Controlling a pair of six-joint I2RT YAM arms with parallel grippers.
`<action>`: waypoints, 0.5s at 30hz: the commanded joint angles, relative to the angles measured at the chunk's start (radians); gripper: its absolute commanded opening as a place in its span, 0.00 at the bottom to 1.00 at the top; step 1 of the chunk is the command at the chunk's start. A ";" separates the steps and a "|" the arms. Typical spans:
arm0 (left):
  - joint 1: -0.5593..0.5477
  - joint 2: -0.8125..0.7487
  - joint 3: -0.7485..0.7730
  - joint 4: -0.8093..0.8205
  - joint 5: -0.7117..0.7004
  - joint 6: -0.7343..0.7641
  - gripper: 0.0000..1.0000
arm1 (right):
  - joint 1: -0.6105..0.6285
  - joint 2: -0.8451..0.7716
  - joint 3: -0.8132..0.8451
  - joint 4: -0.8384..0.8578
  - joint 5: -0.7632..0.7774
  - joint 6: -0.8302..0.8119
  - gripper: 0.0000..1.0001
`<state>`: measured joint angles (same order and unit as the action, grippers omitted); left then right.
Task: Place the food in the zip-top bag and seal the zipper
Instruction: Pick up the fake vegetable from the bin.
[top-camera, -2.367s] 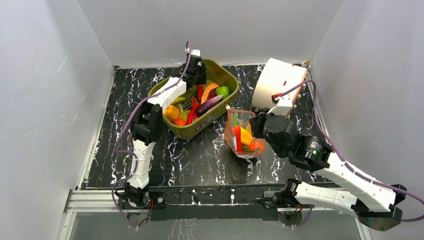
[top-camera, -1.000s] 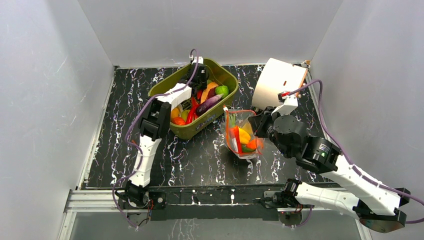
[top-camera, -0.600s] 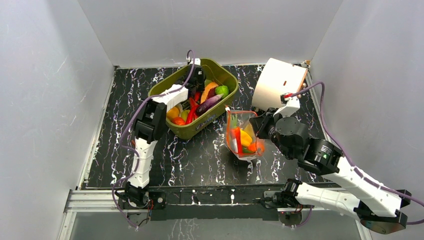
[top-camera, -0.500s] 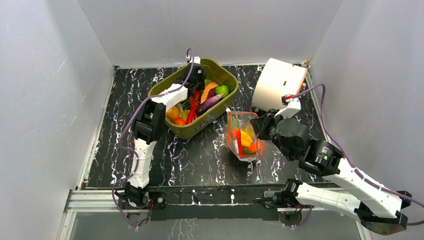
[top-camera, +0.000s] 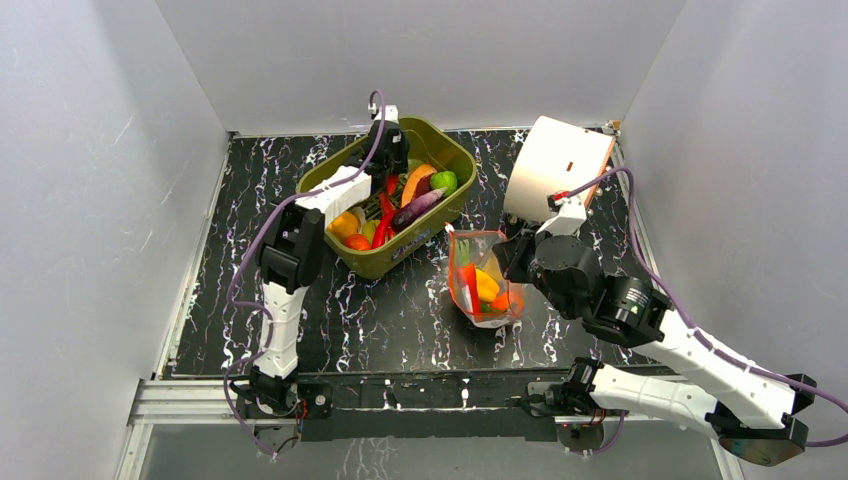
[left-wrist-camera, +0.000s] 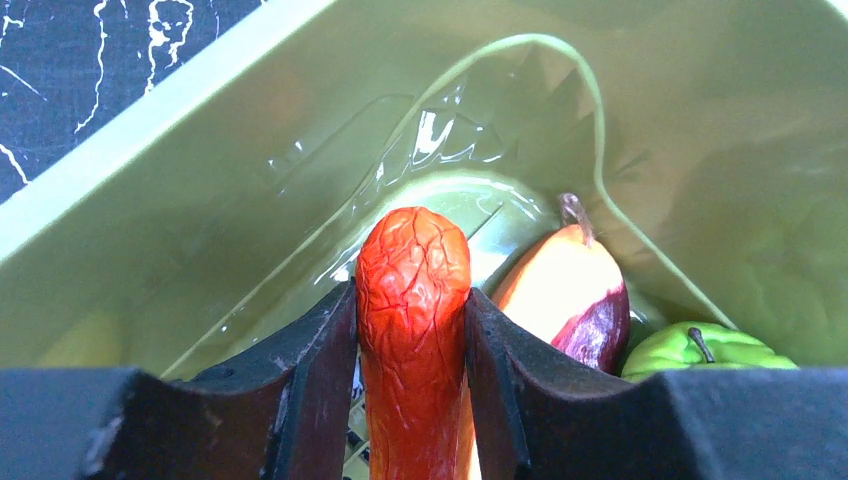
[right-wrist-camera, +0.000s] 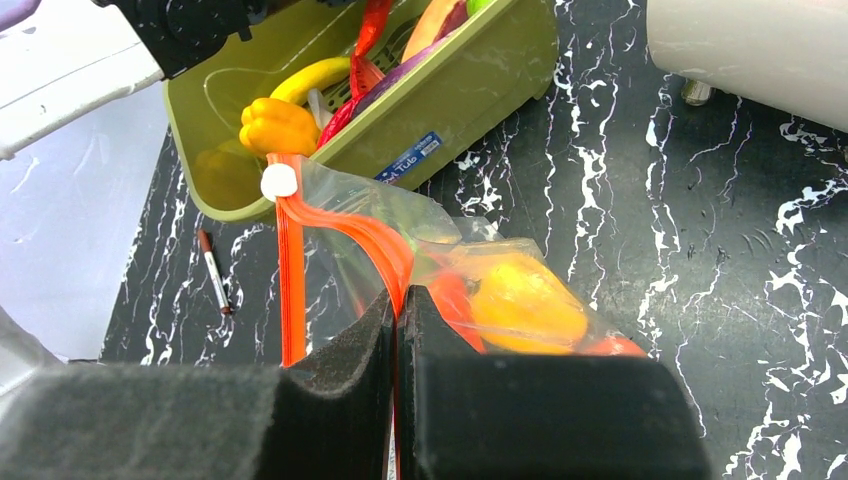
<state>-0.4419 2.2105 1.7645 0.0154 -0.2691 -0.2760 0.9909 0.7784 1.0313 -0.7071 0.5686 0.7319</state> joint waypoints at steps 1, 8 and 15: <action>0.002 -0.123 -0.009 0.009 -0.008 0.003 0.22 | 0.003 0.023 0.067 0.045 0.010 -0.007 0.00; 0.002 -0.255 -0.024 -0.061 0.085 -0.016 0.22 | 0.003 0.027 0.057 0.067 -0.020 0.014 0.00; 0.000 -0.460 -0.090 -0.152 0.314 -0.075 0.23 | 0.003 0.013 0.034 0.061 -0.021 0.060 0.00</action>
<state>-0.4408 1.9102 1.7069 -0.0769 -0.0971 -0.3069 0.9909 0.8139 1.0424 -0.7067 0.5449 0.7490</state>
